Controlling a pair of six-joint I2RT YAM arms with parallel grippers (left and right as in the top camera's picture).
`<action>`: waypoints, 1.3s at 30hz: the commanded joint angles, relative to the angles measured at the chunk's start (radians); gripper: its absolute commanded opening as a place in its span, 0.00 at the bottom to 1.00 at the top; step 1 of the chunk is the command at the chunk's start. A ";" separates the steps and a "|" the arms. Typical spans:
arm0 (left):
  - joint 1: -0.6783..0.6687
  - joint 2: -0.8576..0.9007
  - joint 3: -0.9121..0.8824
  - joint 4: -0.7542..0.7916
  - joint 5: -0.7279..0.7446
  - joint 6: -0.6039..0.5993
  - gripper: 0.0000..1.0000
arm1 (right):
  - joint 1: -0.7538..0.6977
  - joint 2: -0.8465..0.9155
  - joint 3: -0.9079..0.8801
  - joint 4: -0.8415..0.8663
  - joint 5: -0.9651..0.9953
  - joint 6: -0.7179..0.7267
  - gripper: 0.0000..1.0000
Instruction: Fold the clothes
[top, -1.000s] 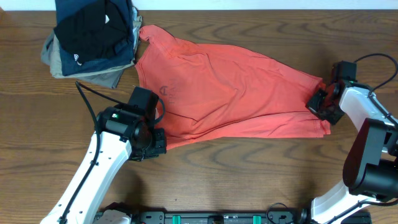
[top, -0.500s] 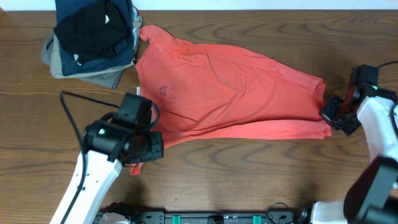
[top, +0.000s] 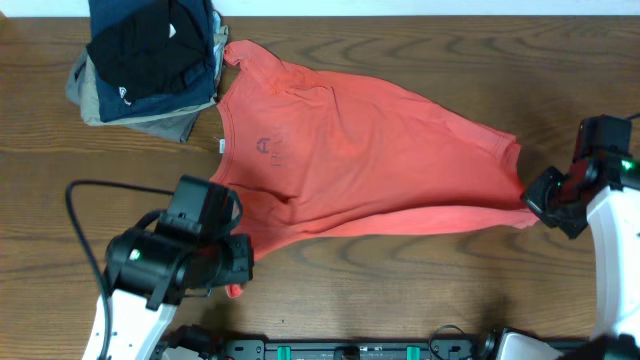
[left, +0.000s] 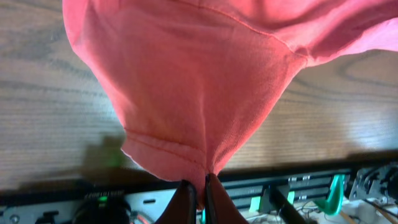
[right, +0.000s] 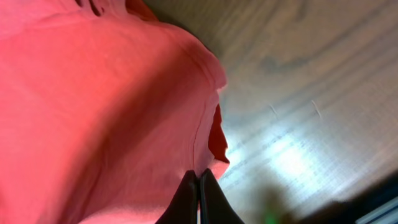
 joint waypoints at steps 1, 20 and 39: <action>0.000 -0.059 0.004 -0.032 0.005 -0.010 0.06 | -0.005 -0.077 0.018 -0.036 0.002 0.010 0.01; 0.000 -0.178 0.038 -0.252 0.125 -0.009 0.06 | -0.150 -0.324 0.018 -0.168 0.123 0.016 0.01; 0.000 -0.113 0.115 -0.019 -0.209 0.003 0.06 | -0.193 -0.202 0.018 -0.014 0.002 -0.007 0.01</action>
